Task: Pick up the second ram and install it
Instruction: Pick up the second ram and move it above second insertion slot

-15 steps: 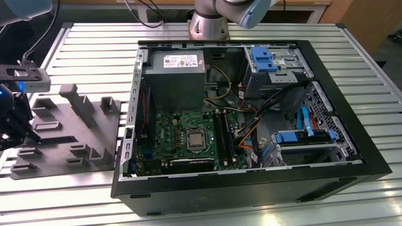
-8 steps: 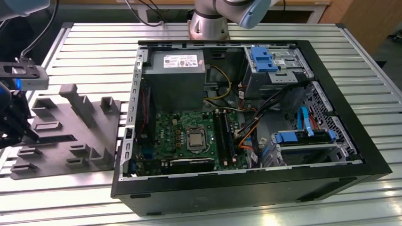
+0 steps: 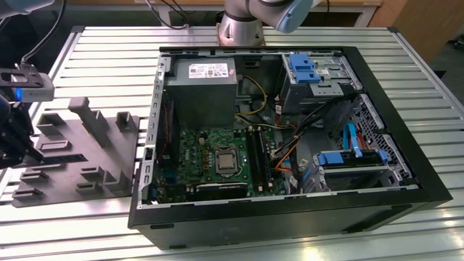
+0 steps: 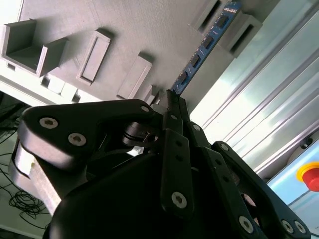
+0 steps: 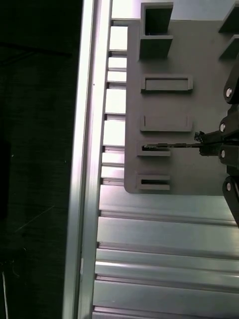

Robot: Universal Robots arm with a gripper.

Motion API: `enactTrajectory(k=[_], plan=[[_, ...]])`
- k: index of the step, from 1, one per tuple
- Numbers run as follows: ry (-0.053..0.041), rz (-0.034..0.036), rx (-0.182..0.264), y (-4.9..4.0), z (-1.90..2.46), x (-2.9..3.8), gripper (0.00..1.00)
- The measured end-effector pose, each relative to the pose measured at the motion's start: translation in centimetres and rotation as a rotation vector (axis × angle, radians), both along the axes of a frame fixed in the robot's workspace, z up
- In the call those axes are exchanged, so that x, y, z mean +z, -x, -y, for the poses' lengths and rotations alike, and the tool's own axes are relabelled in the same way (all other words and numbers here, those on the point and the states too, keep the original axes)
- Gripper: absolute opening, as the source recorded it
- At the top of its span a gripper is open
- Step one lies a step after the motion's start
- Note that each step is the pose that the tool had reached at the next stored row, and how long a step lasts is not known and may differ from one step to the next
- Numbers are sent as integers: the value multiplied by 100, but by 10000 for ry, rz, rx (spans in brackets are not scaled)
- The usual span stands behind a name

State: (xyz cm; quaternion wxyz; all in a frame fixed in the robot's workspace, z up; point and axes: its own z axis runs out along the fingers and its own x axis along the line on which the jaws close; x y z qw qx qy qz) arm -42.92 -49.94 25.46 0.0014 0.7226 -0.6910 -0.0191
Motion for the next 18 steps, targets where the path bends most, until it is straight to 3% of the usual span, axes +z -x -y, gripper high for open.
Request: enactTrajectory(k=[18], plan=[[0, 2, -1, 0, 0, 121, 11]])
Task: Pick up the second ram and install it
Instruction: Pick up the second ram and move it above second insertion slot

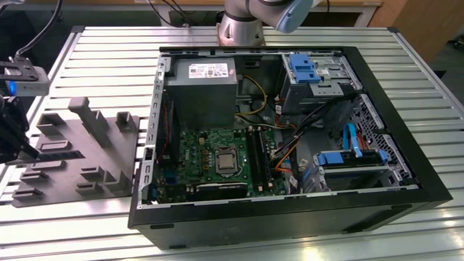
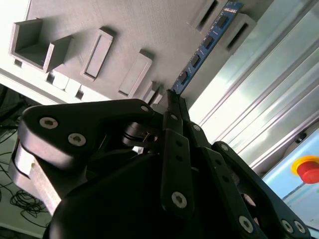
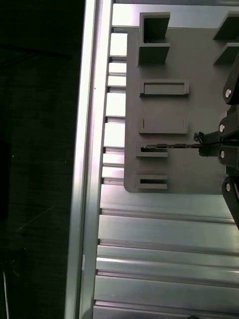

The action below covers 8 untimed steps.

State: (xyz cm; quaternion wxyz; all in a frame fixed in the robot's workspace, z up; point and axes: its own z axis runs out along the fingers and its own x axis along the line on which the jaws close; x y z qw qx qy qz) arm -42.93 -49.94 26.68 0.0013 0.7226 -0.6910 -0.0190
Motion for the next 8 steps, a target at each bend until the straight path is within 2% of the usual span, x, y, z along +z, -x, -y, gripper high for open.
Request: enactTrajectory(k=[8], plan=[[-1, 2, 0, 0, 0, 59, 11]])
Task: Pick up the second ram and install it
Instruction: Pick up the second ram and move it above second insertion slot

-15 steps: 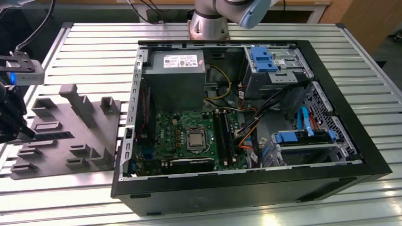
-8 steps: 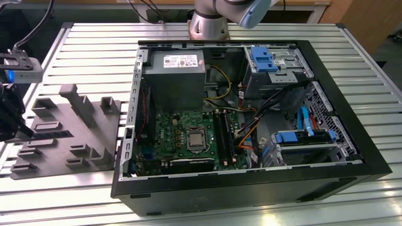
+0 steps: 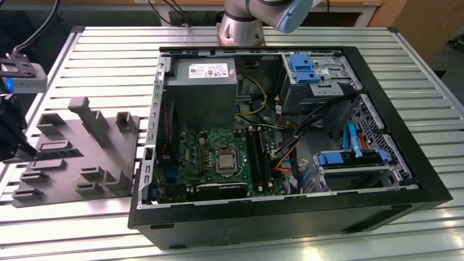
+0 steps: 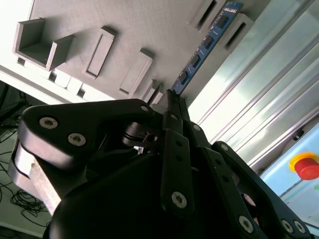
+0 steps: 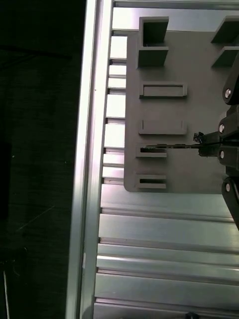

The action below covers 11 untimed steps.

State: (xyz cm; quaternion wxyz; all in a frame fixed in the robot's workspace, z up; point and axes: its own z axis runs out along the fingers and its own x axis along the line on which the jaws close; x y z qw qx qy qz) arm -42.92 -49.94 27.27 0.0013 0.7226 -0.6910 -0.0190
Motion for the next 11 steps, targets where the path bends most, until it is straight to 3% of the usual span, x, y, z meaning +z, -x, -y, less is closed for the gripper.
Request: enactTrajectory(k=[11], plan=[[1, 1, 0, 0, 0, 78, 11]])
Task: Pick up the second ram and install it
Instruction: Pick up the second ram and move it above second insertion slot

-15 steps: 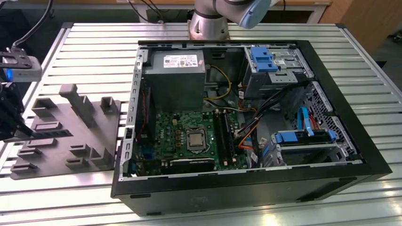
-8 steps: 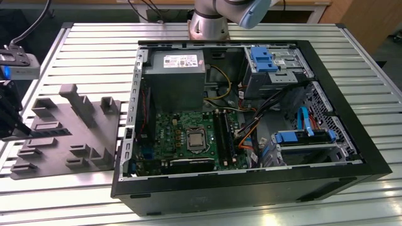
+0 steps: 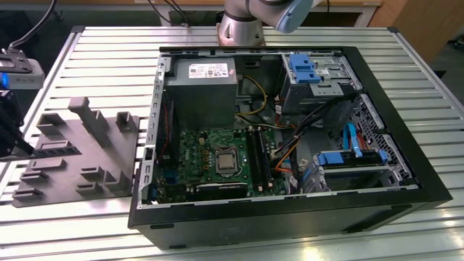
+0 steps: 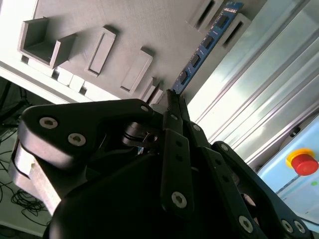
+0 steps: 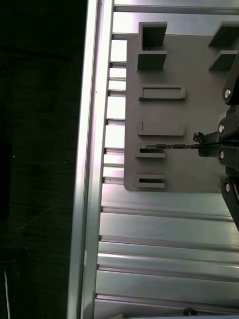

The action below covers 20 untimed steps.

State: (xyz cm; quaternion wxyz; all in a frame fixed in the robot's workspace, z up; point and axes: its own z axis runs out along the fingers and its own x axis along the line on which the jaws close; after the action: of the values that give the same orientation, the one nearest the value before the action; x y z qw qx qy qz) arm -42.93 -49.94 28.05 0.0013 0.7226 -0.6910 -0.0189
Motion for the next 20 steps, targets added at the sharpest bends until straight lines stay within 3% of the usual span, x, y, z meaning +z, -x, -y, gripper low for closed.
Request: enactTrajectory(k=[20], plan=[[-1, 7, 0, 0, 0, 144, 11]])
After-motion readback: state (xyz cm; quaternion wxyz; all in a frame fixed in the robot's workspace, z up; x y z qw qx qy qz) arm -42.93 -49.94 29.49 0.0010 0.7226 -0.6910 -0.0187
